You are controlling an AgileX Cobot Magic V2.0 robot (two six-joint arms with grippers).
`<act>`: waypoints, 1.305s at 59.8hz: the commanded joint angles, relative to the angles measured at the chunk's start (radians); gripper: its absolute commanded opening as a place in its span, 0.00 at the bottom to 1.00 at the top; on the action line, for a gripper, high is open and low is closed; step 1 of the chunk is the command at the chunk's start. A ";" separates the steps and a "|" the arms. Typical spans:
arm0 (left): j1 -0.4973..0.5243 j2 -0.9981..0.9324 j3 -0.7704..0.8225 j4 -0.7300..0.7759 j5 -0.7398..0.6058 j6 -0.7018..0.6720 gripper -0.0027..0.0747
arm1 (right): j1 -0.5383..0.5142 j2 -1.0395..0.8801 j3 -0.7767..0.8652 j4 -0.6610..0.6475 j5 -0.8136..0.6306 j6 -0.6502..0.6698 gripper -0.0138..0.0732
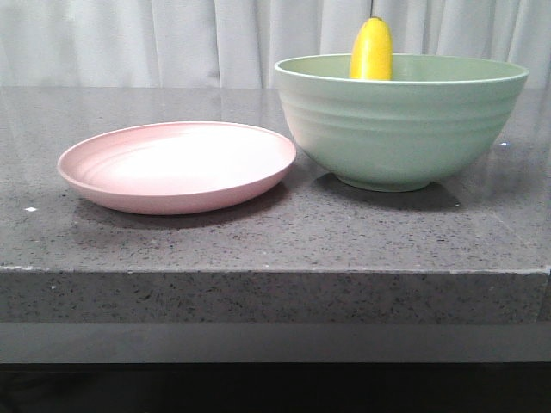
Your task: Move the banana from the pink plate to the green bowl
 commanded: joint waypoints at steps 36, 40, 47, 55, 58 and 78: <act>0.397 -0.453 0.245 0.091 -0.094 -0.001 0.01 | -0.150 -0.716 0.489 -0.059 -0.233 -0.039 0.09; 0.397 -0.523 0.297 0.089 -0.094 -0.001 0.01 | -0.150 -0.801 0.559 -0.059 -0.242 -0.039 0.09; 0.397 -0.640 0.386 0.088 -0.090 -0.001 0.01 | -0.150 -0.947 0.665 -0.059 -0.223 -0.038 0.09; 0.397 -0.791 0.461 0.087 -0.055 -0.001 0.01 | -0.150 -1.119 0.791 -0.059 -0.191 -0.038 0.09; 0.397 -0.830 0.479 0.087 -0.026 -0.001 0.01 | -0.150 -1.176 0.821 -0.059 -0.175 -0.038 0.09; 0.397 -0.948 0.509 0.087 0.010 -0.001 0.01 | -0.150 -1.314 0.891 -0.059 -0.176 -0.038 0.09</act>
